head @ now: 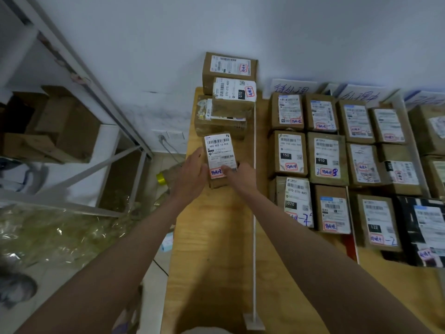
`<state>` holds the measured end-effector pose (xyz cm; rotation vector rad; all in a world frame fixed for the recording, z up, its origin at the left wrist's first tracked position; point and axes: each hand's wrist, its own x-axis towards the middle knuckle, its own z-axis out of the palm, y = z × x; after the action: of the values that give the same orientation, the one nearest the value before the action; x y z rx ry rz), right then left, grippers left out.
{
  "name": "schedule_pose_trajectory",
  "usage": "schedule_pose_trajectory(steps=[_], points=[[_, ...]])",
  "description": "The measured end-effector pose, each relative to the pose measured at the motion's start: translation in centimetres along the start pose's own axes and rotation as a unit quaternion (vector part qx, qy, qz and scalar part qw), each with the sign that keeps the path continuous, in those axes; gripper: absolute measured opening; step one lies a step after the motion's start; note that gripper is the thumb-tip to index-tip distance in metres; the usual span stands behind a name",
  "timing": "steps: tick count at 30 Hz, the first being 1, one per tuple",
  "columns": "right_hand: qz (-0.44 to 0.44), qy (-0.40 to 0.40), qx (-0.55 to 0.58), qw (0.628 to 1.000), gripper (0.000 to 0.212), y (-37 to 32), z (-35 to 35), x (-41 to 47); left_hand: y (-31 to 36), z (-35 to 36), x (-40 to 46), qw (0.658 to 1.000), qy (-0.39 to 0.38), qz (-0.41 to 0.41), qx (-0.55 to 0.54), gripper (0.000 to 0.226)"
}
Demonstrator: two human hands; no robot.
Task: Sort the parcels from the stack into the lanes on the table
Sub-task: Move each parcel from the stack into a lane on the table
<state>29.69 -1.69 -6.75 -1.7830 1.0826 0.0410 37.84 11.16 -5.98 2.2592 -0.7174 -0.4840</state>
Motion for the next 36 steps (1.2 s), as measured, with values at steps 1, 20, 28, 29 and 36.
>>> schedule_pose_trajectory(steps=[1, 20, 28, 29, 36], points=[[-0.002, 0.007, 0.008, 1.000, 0.031, -0.2, -0.5, -0.6, 0.3, -0.5, -0.2, 0.999, 0.003, 0.001, 0.043, 0.045], [-0.059, 0.121, 0.029, 0.990, 0.037, 6.8, -13.0, -15.4, 8.3, 2.6, -12.3, 0.946, 0.017, 0.110, 0.306, 0.049], [-0.058, 0.122, 0.058, 0.989, 0.035, 15.2, -14.8, -21.6, 9.1, 7.3, -19.7, 0.941, -0.006, 0.098, 0.322, 0.049], [-0.056, 0.117, 0.058, 0.990, 0.035, 16.0, -14.8, -22.2, 9.2, 7.8, -20.2, 0.942, -0.006, 0.098, 0.321, 0.049], [-0.006, 0.088, 0.045, 0.995, 0.032, 20.0, -13.3, -23.7, 9.0, 9.4, -22.4, 0.941, -0.009, 0.090, 0.326, 0.048]])
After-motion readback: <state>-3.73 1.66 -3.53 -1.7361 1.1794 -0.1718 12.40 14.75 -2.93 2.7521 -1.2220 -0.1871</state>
